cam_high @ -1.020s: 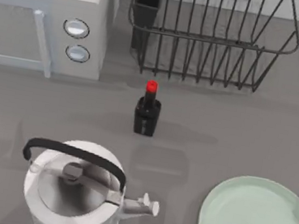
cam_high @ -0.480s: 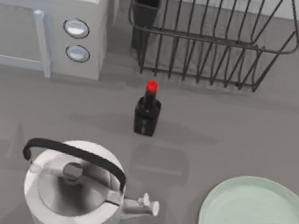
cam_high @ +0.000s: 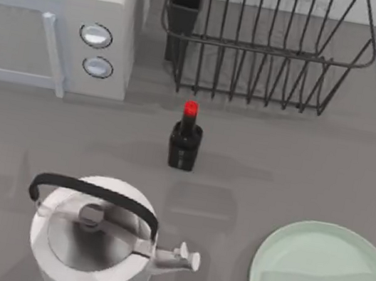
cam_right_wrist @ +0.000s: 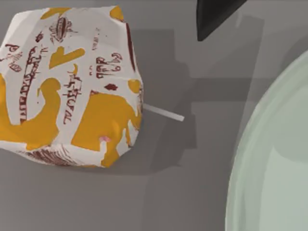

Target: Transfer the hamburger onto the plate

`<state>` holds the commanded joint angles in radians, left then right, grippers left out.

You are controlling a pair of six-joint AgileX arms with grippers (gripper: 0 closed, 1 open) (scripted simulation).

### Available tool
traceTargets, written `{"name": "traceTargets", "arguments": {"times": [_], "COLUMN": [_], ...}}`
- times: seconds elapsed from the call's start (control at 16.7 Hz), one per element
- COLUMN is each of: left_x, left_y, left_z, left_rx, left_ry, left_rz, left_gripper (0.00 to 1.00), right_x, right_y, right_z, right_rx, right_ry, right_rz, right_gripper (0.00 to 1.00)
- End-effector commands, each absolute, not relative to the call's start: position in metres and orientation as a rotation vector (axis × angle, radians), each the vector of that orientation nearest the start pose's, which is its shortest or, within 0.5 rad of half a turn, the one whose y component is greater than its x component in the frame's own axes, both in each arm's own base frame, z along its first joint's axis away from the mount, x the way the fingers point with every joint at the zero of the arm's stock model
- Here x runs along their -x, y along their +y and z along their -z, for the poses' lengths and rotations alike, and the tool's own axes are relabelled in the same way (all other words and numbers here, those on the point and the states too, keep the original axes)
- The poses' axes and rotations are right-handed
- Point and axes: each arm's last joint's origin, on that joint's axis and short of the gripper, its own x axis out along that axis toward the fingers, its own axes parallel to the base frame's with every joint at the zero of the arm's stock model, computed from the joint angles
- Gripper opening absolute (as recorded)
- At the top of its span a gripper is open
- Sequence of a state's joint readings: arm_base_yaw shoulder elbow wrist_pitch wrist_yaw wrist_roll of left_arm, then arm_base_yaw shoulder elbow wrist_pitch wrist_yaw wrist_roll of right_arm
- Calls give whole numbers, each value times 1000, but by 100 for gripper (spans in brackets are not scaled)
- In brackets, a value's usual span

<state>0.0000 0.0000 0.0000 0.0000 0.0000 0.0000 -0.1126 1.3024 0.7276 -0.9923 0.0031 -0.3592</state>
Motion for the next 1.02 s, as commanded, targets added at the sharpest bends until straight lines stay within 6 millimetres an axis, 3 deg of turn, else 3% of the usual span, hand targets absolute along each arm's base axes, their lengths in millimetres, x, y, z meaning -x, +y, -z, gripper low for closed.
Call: {"name": "traceTargets", "arguments": {"times": [0.3, 0.78, 1.02], "left_x": [-106, -106, -106], "left_y": [-1, -1, -1], "left_z": [-160, -160, -160], "left_rx": [0, 0, 0], "left_ry": [0, 0, 0], "left_rz": [0, 0, 0], "left_gripper": [100, 100, 100], "right_x": [-194, -195, -194], "right_y": [-21, -22, -22], "right_z": [-163, -97, -92], "right_rx": [193, 194, 193], "right_ry": [1563, 1555, 1559], "right_rz": [-189, -187, -188], "right_gripper": [100, 100, 100]}}
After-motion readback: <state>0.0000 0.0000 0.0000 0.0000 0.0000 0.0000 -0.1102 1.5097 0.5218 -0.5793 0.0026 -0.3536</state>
